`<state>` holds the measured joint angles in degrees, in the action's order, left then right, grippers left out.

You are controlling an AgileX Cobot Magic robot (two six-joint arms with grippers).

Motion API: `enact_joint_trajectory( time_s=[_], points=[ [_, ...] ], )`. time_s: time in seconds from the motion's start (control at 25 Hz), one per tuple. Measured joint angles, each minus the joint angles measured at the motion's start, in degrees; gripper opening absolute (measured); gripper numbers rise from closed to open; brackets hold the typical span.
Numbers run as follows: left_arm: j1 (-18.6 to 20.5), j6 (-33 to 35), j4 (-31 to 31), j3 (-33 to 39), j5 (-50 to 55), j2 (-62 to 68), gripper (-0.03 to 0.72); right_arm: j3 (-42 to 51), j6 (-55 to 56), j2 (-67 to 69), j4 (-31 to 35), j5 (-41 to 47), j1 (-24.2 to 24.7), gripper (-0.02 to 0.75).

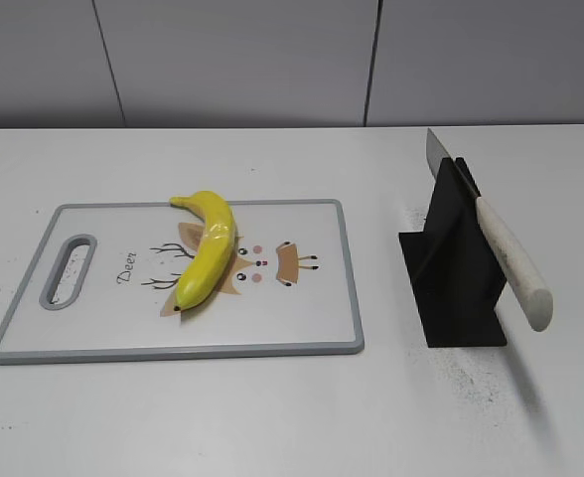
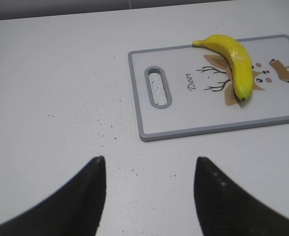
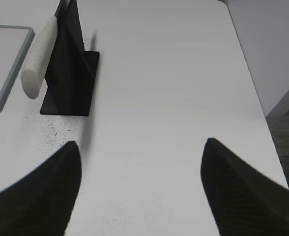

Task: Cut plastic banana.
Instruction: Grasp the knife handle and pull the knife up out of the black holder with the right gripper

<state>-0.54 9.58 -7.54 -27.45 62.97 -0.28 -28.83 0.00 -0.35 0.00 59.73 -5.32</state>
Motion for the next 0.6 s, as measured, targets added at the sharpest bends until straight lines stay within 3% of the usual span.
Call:
enact_joint_trajectory(
  time_s=[0.6],
  points=[
    [0.00, 0.00, 0.00, 0.00, 0.00, 0.00, 0.537, 0.00, 0.00, 0.00, 0.00, 0.00, 0.00, 0.573]
  ],
)
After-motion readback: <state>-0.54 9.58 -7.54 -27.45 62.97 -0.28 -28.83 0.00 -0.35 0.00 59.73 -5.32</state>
